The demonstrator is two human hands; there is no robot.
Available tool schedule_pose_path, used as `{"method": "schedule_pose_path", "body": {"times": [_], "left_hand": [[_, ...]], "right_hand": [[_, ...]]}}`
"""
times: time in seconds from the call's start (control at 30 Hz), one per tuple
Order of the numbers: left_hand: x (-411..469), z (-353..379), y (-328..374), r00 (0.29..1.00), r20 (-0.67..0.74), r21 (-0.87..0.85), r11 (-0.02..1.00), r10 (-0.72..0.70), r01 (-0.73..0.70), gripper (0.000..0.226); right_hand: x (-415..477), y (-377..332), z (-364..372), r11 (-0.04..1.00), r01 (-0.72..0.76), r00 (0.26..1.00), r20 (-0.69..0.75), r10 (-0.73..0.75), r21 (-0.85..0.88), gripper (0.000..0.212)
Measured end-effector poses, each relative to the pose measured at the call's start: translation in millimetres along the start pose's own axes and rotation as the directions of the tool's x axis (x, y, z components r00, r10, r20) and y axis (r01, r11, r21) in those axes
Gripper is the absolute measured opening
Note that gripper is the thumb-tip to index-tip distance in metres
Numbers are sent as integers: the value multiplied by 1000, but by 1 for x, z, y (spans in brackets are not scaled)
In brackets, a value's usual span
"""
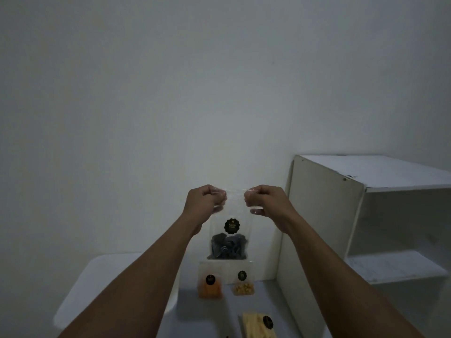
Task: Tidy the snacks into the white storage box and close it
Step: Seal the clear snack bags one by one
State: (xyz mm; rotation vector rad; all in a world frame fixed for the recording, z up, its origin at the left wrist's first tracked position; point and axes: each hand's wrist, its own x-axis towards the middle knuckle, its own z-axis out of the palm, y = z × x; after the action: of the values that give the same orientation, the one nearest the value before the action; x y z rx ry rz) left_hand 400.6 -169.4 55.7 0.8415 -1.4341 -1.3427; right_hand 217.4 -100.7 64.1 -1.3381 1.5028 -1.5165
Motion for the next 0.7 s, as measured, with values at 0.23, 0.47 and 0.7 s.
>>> {"method": "schedule_pose_path", "body": {"times": [0.23,0.47,0.7], "left_hand": [[3,1,9,993,116,6,1000,-26,26,16],[8,7,7,996,9,73,993,94,-94,6],[1,5,12,985,170,-44,999,-18,26,20]], "right_hand": [[8,-10,-4,994,89,995,-38,-92,-62,11],[6,-15,-3,998,-8,995,101,1,68,11],[8,-15,-3,996,64,996,73,-60,-56,11]]}}
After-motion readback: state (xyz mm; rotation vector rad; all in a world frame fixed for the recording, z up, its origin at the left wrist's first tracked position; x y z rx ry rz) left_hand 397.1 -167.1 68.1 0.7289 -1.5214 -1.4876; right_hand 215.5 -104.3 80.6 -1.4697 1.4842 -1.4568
